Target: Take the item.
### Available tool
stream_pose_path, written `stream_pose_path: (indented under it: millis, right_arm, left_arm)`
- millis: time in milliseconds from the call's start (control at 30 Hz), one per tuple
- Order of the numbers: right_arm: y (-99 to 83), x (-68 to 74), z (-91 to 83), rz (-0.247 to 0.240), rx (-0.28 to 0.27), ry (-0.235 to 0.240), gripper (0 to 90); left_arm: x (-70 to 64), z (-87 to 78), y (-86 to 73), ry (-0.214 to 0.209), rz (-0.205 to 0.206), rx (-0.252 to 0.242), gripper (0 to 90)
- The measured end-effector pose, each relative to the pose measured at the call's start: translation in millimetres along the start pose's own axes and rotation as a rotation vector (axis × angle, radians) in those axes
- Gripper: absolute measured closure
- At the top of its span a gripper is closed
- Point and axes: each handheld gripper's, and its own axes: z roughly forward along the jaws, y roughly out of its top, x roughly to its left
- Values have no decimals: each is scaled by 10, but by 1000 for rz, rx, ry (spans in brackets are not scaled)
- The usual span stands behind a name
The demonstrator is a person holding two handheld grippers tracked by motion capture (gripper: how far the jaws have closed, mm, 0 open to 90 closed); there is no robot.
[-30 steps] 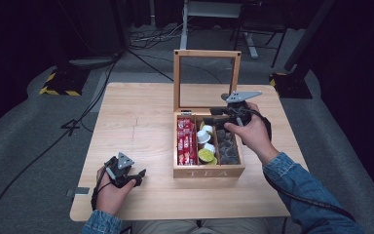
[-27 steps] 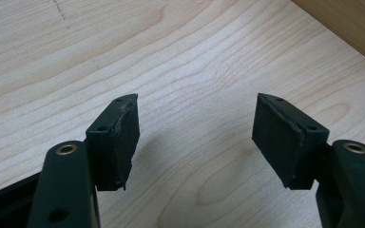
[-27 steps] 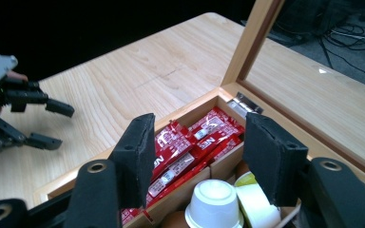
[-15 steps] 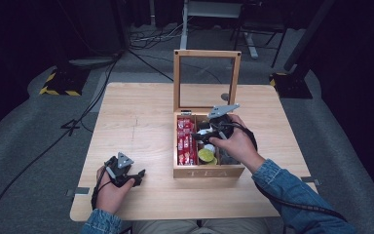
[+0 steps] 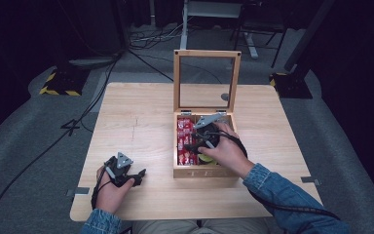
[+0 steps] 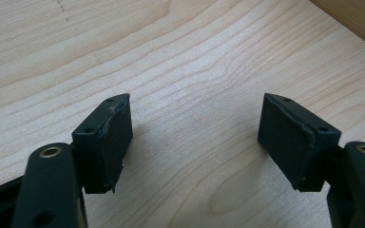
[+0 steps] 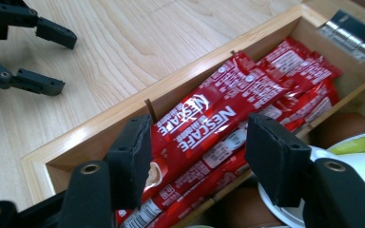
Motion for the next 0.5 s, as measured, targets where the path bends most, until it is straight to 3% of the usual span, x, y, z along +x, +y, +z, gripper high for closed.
stream_pose_path:
  millis: [267, 500]
  right_arm:
    - [0, 48, 104, 20, 46, -28, 414]
    - [19, 126, 190, 4, 93, -52, 408]
  left_arm:
    - [1, -1, 0, -1, 0, 1, 273]
    - [-8, 3, 1, 1, -1, -3, 275]
